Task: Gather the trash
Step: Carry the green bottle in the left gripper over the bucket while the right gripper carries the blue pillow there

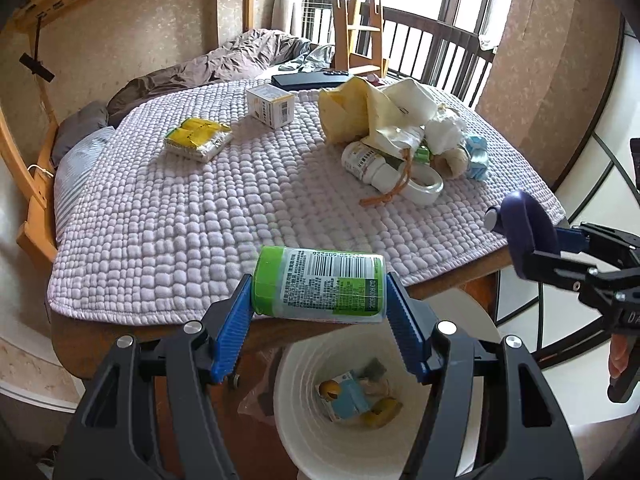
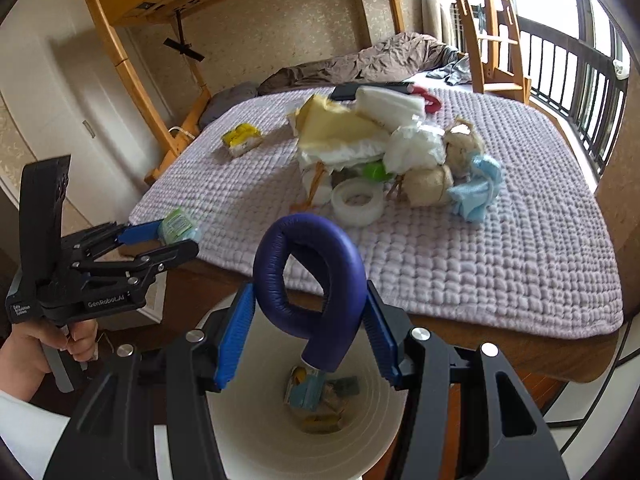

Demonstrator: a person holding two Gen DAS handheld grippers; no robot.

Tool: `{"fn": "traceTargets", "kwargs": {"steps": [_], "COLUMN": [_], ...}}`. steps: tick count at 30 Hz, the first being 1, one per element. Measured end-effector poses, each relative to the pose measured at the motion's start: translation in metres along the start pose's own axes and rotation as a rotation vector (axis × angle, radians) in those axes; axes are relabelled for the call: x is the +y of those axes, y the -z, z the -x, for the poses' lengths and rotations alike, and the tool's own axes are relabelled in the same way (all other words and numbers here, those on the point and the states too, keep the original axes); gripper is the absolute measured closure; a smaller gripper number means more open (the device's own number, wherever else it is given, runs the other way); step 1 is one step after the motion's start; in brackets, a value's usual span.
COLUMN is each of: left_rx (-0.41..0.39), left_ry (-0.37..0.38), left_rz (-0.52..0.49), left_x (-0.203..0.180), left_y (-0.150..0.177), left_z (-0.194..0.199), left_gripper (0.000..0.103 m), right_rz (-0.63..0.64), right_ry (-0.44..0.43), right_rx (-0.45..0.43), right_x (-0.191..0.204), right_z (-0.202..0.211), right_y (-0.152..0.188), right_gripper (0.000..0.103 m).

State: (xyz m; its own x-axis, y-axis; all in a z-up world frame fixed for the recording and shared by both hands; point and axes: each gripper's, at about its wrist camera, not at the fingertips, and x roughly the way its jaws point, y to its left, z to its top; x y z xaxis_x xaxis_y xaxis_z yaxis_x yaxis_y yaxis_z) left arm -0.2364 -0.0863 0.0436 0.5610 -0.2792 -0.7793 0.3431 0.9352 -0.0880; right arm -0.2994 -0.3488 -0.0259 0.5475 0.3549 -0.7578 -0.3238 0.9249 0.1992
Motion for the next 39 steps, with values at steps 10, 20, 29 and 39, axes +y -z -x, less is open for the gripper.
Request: {"fn": "traceTargets", "kwargs": {"steps": [10,20,29,39], "left_rx": [0.046,0.075,0.095,0.149], "left_ry": [0.021,0.038,0.043,0.050], "left_rz": [-0.003,-0.016,-0.048,-0.097], "left_x": [-0.010,-0.018,-0.024,-0.031], "left_y": [0.015,0.025,0.033,0.047], "left_z": [-0.002,0.000,-0.001,-0.010], "left_gripper": [0.038,0.038,0.038,0.038], "right_rz": [-0.024,-0.026,-0.030,-0.027], "right_ry": [-0.049,-0.059,-0.061,-0.065], "right_rx": [0.057,0.089,0.119,0.149], "right_x": [0.006,0.005,0.007,0.009], "right_z": [-0.007,-0.004,-0.004,-0.009], "right_y": [0.018,0.029,0.044,0.049], "right_gripper": [0.050,0.050,0.050,0.050]}}
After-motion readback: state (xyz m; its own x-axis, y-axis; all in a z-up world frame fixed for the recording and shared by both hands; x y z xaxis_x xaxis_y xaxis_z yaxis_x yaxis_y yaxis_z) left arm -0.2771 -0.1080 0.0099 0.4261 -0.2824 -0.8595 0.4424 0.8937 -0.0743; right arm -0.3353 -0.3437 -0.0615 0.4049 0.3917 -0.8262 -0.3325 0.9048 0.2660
